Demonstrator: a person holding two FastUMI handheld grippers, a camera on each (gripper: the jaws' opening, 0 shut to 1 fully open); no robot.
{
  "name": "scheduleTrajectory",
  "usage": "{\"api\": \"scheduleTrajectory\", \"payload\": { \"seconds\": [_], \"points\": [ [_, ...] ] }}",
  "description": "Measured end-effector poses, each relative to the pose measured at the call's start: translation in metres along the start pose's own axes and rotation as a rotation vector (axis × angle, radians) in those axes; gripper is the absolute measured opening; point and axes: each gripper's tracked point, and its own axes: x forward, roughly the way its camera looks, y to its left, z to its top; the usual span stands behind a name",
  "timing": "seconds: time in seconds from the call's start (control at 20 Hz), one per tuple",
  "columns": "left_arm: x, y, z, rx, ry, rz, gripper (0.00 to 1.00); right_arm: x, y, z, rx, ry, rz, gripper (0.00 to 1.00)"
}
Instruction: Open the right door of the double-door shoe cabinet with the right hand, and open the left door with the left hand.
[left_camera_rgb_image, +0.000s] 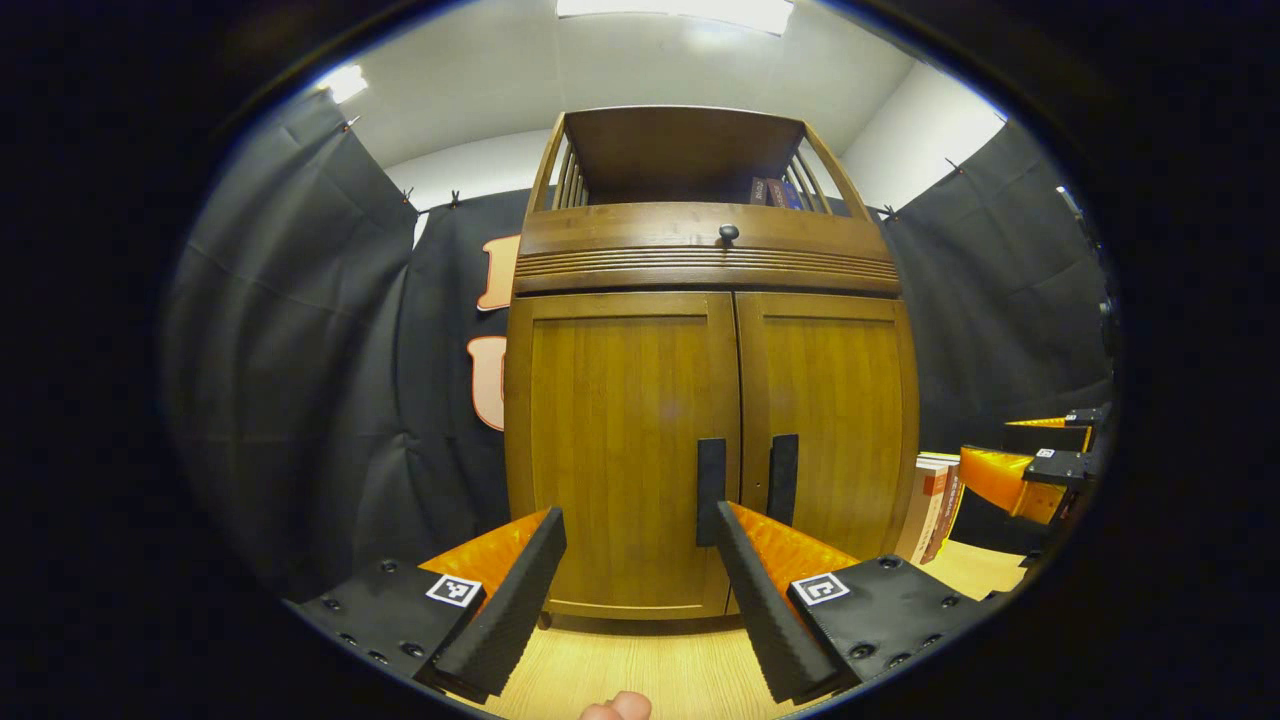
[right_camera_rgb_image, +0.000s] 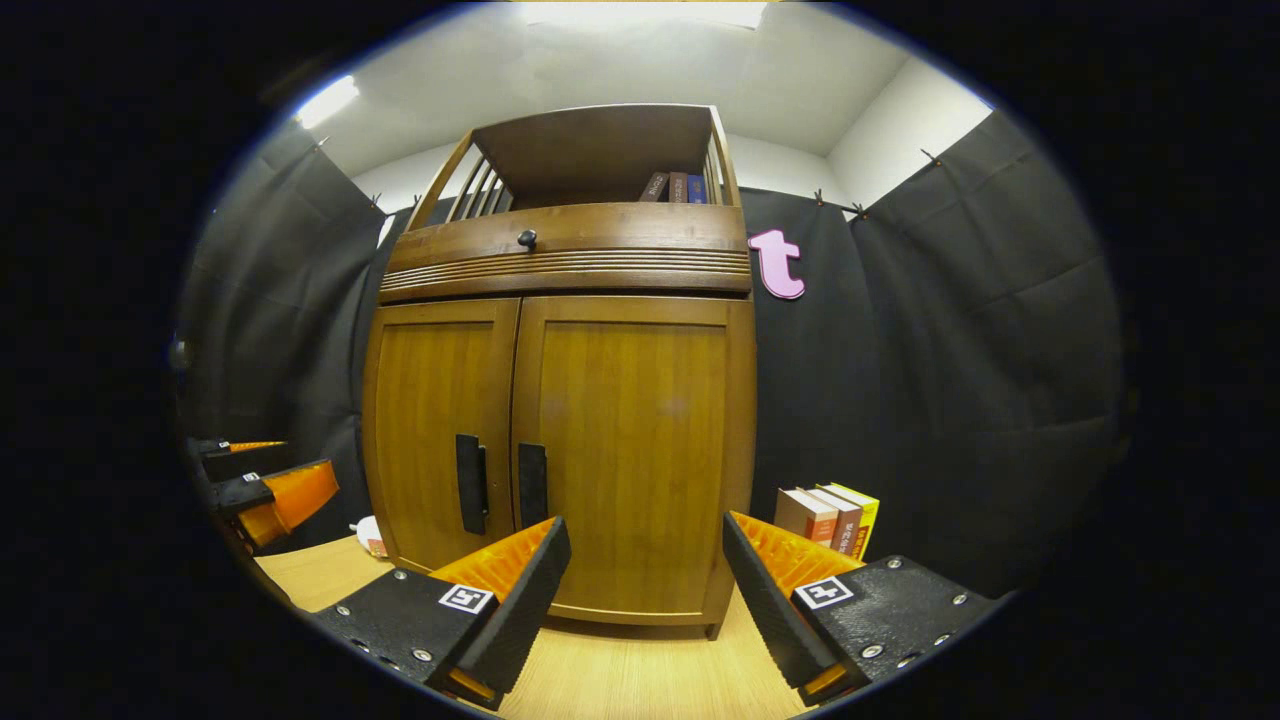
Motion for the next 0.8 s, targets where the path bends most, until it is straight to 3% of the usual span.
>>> {"api": "scheduleTrajectory", "payload": {
  "seconds": [0.25,0.3,0.4,0.6,0.8],
  "points": [
    [-0.004,0.007,-0.003,-0.008,0.014,0.024,0.94,0.047,0.024,0.023,-0.018,-0.070,0.069,0.94],
    [-0.003,0.009,-0.002,-0.012,0.012,0.026,0.97,0.058,0.030,0.027,-0.019,-0.079,0.082,0.97],
    [-0.005,0.010,-0.001,-0.013,0.007,0.033,0.94,0.080,0.045,0.027,-0.006,-0.081,0.115,0.94],
    [-0.008,0.020,-0.003,-0.023,0.013,0.052,0.94,0.120,0.075,0.022,-0.008,-0.073,0.180,0.97],
    [-0.011,0.025,-0.007,-0.032,0.023,0.058,0.94,0.157,0.082,-0.008,0.011,0.018,0.155,0.94]
  ]
}}
